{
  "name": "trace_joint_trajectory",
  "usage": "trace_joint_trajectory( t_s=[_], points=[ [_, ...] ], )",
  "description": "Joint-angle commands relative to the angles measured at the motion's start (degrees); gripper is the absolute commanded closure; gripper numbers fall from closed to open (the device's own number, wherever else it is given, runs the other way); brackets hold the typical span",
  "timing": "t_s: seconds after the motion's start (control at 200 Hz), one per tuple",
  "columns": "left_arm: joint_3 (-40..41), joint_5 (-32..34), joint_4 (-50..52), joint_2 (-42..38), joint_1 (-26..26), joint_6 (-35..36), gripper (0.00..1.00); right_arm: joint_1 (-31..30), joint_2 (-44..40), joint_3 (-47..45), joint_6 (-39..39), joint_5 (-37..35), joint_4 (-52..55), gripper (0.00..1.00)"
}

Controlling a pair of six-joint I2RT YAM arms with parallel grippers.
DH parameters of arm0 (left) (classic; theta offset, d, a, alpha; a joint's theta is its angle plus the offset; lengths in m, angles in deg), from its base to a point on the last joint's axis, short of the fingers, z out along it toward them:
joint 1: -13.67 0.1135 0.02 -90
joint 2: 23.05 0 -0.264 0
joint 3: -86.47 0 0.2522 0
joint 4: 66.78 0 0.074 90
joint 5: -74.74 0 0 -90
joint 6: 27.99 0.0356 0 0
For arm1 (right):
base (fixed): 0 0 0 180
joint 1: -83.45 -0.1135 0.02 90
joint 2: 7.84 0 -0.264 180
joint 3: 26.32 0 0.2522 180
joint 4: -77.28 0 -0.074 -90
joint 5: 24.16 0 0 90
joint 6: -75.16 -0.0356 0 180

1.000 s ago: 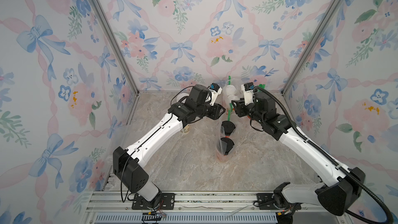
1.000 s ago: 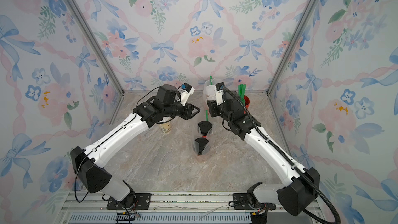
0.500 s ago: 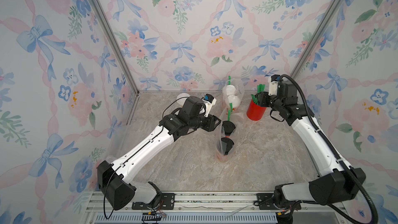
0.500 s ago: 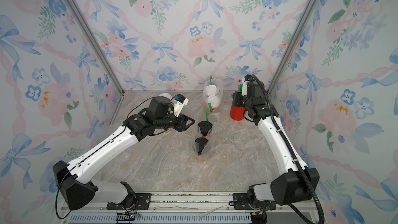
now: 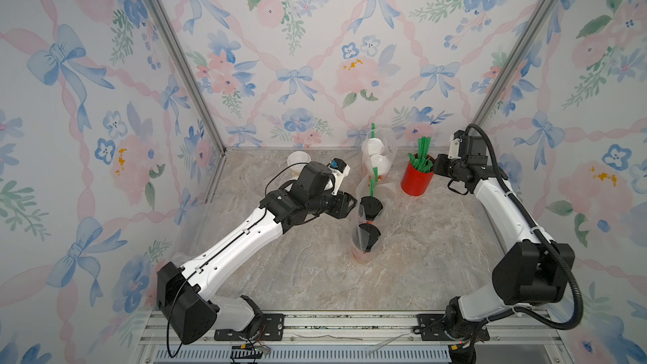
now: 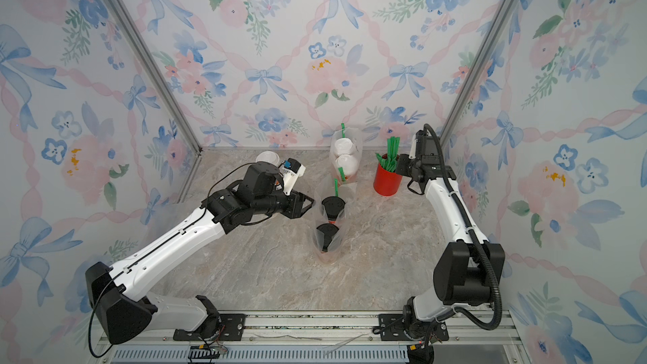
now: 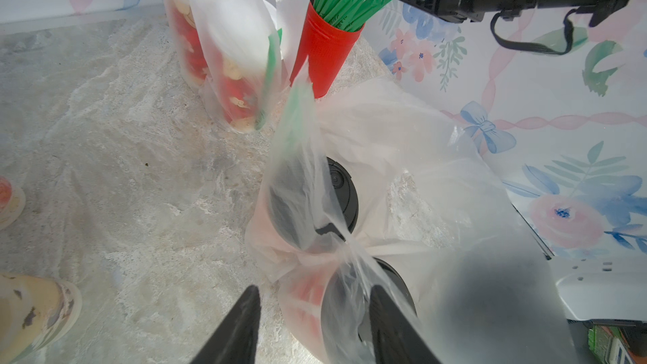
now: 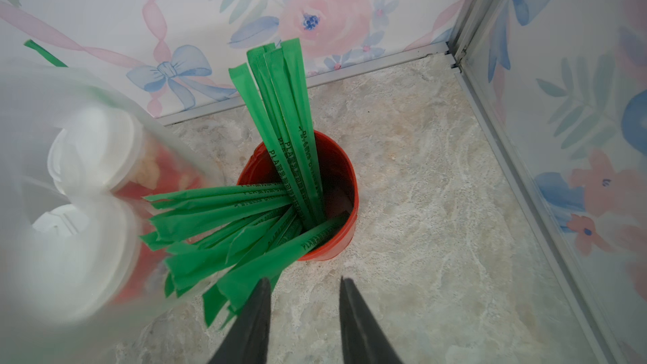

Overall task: Pack milk tea into plastic carrier bags
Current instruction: Pick up the straw from the container.

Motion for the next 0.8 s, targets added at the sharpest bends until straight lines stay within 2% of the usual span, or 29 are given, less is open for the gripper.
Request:
trace_joint_trajectory(
  t_s=[0.0, 0.245, 0.475, 0.64, 0.795],
  points=[
    [-0.4, 0.5, 0.1, 0.0, -0.2, -0.3, 0.48, 0.7, 2.4, -0.3, -0.3, 2.9, -1.8, 0.66],
    [-1.1, 0.4, 0.1, 0.9, -0.2, -0.2, 0.48, 0.8, 7.2, 2.4, 0.6, 3.9, -2.4, 0.65],
    [-1.7, 0.4, 0.2, 1.2, -0.2, -0.1, 0.48, 0.8, 10.6, 6.1, 1.5, 7.3, -1.3, 0.56],
    [-1.7, 0.4, 0.1, 1.1, -0.1, 0.0, 0.48, 0.6, 10.9, 6.4, 1.5, 8.4, -1.8, 0.44],
    [-2.0, 0.0, 0.1, 1.5, 0.0, 0.0, 0.48, 0.1, 10.6, 6.6, 1.7, 9.1, -2.6, 0.46]
  ],
)
